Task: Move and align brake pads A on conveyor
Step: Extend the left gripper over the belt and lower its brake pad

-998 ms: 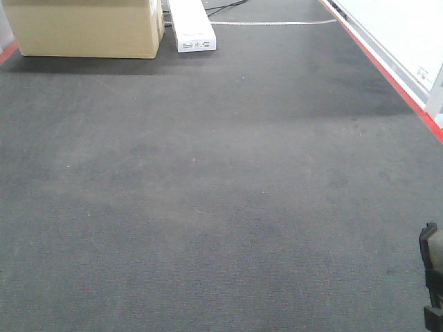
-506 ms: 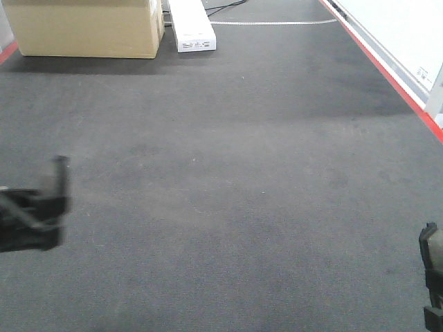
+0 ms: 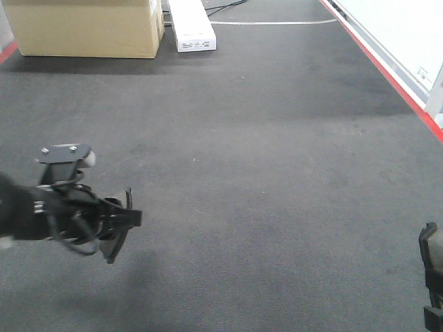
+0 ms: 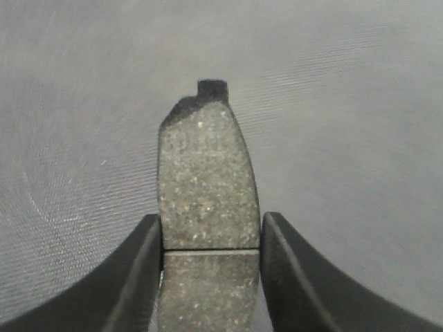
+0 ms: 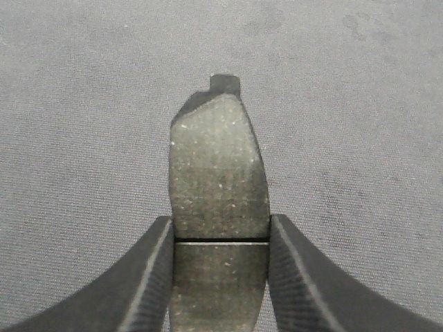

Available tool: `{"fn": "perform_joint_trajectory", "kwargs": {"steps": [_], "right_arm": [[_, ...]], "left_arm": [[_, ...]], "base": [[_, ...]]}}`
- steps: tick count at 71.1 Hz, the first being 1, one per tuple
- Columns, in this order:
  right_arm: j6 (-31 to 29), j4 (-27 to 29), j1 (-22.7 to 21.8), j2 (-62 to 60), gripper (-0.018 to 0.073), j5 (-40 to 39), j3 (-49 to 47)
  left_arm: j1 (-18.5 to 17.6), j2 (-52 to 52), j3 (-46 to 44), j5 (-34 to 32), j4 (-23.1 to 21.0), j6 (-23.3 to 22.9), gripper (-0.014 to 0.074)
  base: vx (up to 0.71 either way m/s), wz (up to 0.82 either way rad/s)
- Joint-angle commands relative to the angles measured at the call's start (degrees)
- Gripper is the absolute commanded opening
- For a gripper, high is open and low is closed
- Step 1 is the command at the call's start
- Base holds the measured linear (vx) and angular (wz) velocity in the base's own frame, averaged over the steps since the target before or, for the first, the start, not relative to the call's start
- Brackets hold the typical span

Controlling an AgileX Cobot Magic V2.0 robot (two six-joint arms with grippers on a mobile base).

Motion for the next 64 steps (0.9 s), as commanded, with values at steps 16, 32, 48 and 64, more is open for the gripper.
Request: {"fn": "perform_joint_trajectory", "kwargs": {"steps": [16,32,48,64], "right_arm": [[-0.44,0.22,0.08,0.03,0.0159,-4.51,-1.80],[-0.44,0.22,0.08,0.03,0.0159,-4.51,-1.80],[-0.44,0.22,0.08,0.03,0.0159,-4.51,-1.80],[-0.44,0.22,0.08,0.03,0.0159,-4.51,-1.80]], "left_arm": [[0.13,7.44,-8.15,1.65,18.13,-21.33,0.0132],[0.13,11.16,-8.14,5.16,20.44,-26.46,0.0159],[0.13,14.16,-8.16,5.15,20.94,-26.28,0.0244],[0.13,14.16,-8.16,5.39,23.54,-26.28,0.0355]], "base": [[0.00,0.00],[0.00,0.00],[0.00,0.00],[0.00,0.00]]}}
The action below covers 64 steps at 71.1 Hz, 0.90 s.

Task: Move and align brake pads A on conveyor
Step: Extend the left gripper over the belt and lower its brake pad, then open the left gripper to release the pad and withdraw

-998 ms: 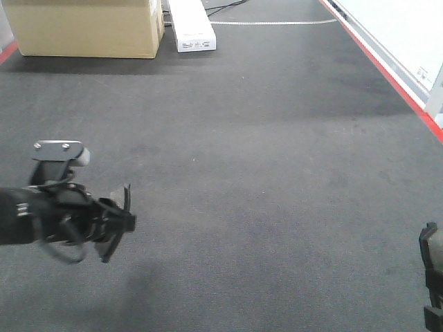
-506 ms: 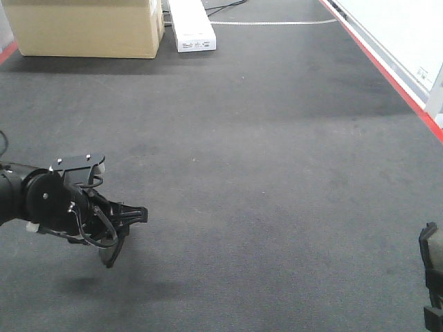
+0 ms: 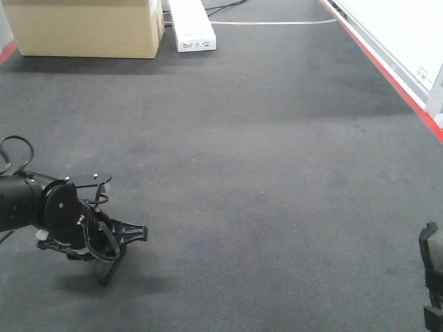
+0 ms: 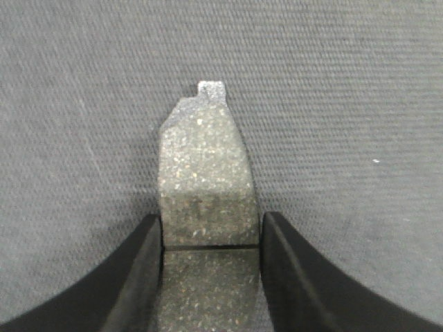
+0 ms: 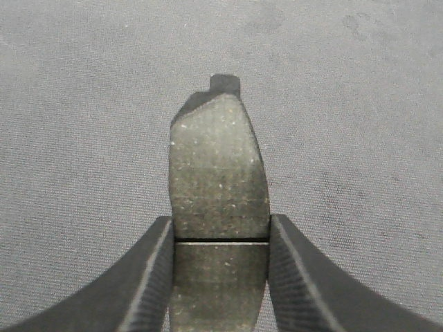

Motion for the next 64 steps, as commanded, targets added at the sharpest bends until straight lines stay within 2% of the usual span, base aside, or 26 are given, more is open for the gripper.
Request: {"fn": "perform_joint_trajectory", "kwargs": {"steps": [1,20,32,41,61,64], "right_arm": [[-0.44,0.22,0.08,0.03,0.0159,-4.51,-1.80],[-0.44,0.22,0.08,0.03,0.0159,-4.51,-1.80],[-0.44,0.22,0.08,0.03,0.0159,-4.51,-1.80],[-0.44,0.22,0.08,0.03,0.0159,-4.51,-1.80],[-0.44,0.22,0.08,0.03,0.0159,-4.51,-1.80],[-0.44,0.22,0.08,0.03,0.0159,-4.51,-1.80]], "left_arm": [[0.07,-1.88,-1.55,-1.68,1.24,-0.34,0.0361],[0.07,-7.48,-1.62,-1.86,1.24,-0.34,0.0471],[-0.04,-14.51,-0.57,-1.85,5.84,-0.32,0.0452],[-0.16,-22.42,3.13,-3.45,5.97,2.58,0.0361],[-0.16,-42.98,12.74,-5.71,5.97,7.02,0.0004],[-0.16,-46.55,14.11,-6.51,5.97,7.02,-0.0009]], "base": [[0.00,0.00],[0.00,0.00],[0.00,0.00],[0.00,0.00],[0.00,0.00],[0.00,0.00]]}}
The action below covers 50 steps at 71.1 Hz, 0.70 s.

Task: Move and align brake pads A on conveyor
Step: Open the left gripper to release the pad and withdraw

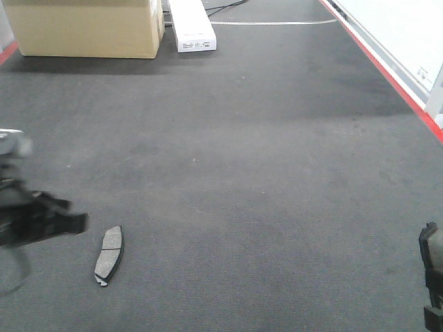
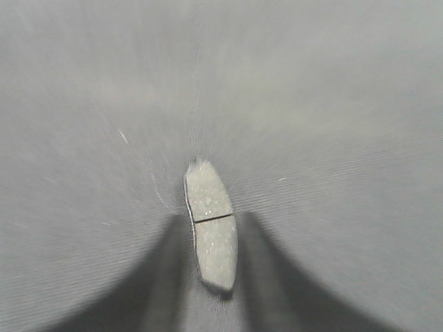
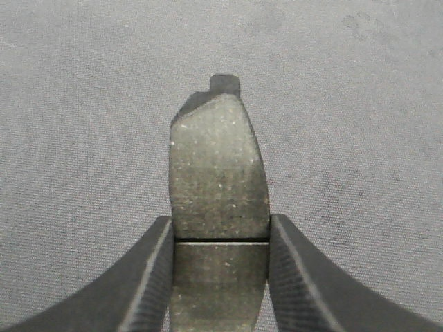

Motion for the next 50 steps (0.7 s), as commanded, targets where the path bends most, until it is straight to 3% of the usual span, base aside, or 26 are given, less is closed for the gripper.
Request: {"fn": "perform_joint_trajectory", "kwargs": {"steps": [1,30,50], "right_arm": [[-0.44,0.22,0.08,0.03,0.0159,-4.51,-1.80],[-0.44,0.22,0.08,0.03,0.0159,-4.45,-1.80],[-0.44,0.22,0.08,0.03,0.0159,-4.50,-1.80]], "left_arm": [[-0.16,-7.27,1.24,-4.65,0.28,0.62,-0.0009],[-0.16,-31.91,13.69,-10.59,0.28,0.72,-0.0008],[-0.16,-36.37,15.70,-13.37,0.29,0.72,-0.0008]], "base": [[0.00,0.00],[0.00,0.00],[0.00,0.00]]}}
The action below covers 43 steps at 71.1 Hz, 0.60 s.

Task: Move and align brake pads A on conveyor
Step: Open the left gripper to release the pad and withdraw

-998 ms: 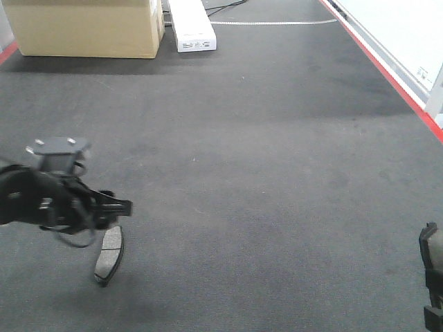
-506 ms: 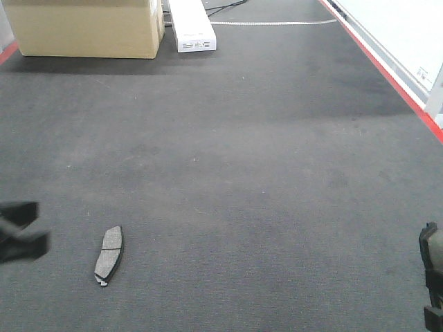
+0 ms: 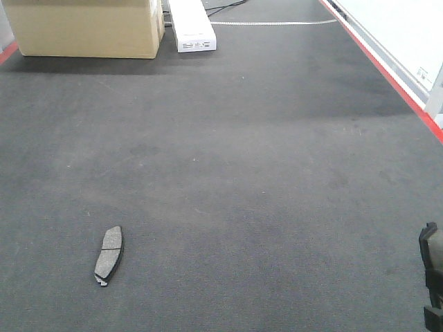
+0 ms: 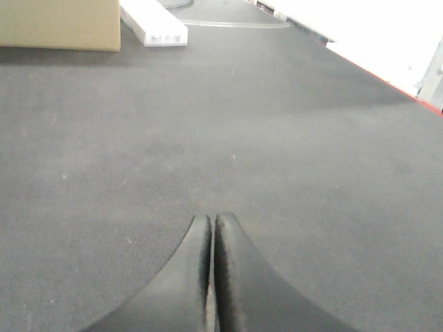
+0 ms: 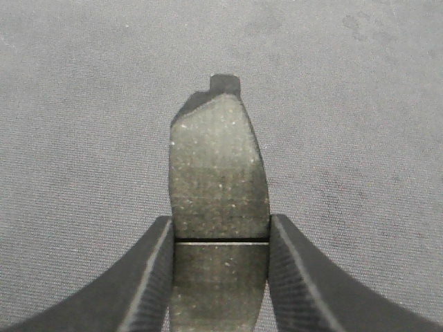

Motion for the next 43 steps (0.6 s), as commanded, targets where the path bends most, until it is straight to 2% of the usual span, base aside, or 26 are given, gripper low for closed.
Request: {"fn": "perform_joint_trajectory", "kwargs": {"steps": [1,29,43], "right_arm": [[-0.44,0.22,0.08,0.03,0.0159,-4.50,-1.80],[-0.38,0.27,0.08,0.03,0.0159,-4.92,-1.80],[0.12,4.28,0.08,2.02,0.0161,-5.76,-2.87]], "left_arm": [[-0.16,0.17,-1.34,-4.84,0.12,0.02,-0.0008],[-0.16,0.17,-1.34,-4.84,0.12,0.02,-0.0008],[-0.16,0.17,-1.34,-4.84,0.12,0.02,-0.0008]], "base": [[0.00,0.00],[0.00,0.00],[0.00,0.00]]}}
